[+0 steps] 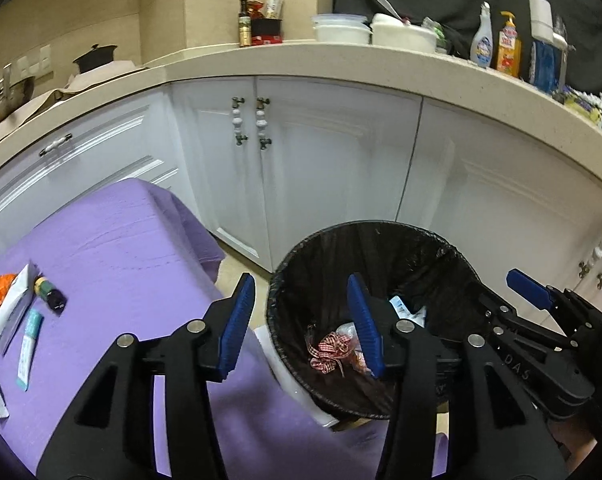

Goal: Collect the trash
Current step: 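Open both tools over the bin to drop the wrapper and ribbon, then move both open tools back over the table, then grasp the white printed tube with the left tool while the right tool grasps the teal tube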

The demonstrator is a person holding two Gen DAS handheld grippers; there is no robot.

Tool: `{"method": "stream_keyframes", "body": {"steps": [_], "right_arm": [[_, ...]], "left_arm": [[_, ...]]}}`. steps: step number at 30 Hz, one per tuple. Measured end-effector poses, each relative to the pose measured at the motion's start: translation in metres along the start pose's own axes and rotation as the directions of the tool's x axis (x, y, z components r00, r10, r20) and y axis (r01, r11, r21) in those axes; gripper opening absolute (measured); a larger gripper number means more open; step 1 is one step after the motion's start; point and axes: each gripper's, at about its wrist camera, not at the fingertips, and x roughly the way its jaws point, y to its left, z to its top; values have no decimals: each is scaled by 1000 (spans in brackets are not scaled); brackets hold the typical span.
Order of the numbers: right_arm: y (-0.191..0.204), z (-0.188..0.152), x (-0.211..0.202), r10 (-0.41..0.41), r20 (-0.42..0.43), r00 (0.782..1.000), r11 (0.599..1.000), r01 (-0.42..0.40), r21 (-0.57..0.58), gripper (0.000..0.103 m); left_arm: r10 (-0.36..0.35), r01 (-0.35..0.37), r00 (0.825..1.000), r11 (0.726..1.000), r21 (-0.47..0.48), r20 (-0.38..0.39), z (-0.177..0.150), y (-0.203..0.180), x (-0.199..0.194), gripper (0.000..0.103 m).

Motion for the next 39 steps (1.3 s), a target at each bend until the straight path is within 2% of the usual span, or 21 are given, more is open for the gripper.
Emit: {"method": "stream_keyframes", "body": {"steps": [4,8,14,20,27,30,35,38,39], "right_arm": [[14,3,-11,41,17,999,999,-40,-12,57],[40,7,-16,91,25,996,995,-90,-42,58],[87,6,-22,188,4,982,978,-186,-96,58],[149,1,-27,298,-35,954,938,-299,-172,58],[208,-9,-34,374,-82,924,890,-382,-248,59],[224,-13,-35,389,-98,916,875,-401,-271,59],[233,-16,-33,391,-114,913,866,-407,-290,59],[233,-16,-31,388,-120,914,867,-406,-289,59],[233,-17,-30,387,-122,914,867,-405,-288,59]], "left_arm": [[28,-28,1000,999,-28,13,-5,20,-18,52],[82,-80,996,994,-73,23,-13,49,-40,53],[194,-191,981,969,-156,8,-32,106,-71,53],[316,-310,949,920,-240,-16,-54,163,-103,53],[427,-432,900,842,-324,-88,-83,221,-122,54],[441,-455,889,818,-351,-125,-92,238,-121,54],[440,-468,883,803,-368,-163,-100,254,-115,55],[432,-468,883,801,-373,-181,-103,258,-108,67],[428,-468,884,800,-375,-189,-103,260,-106,67]]}}
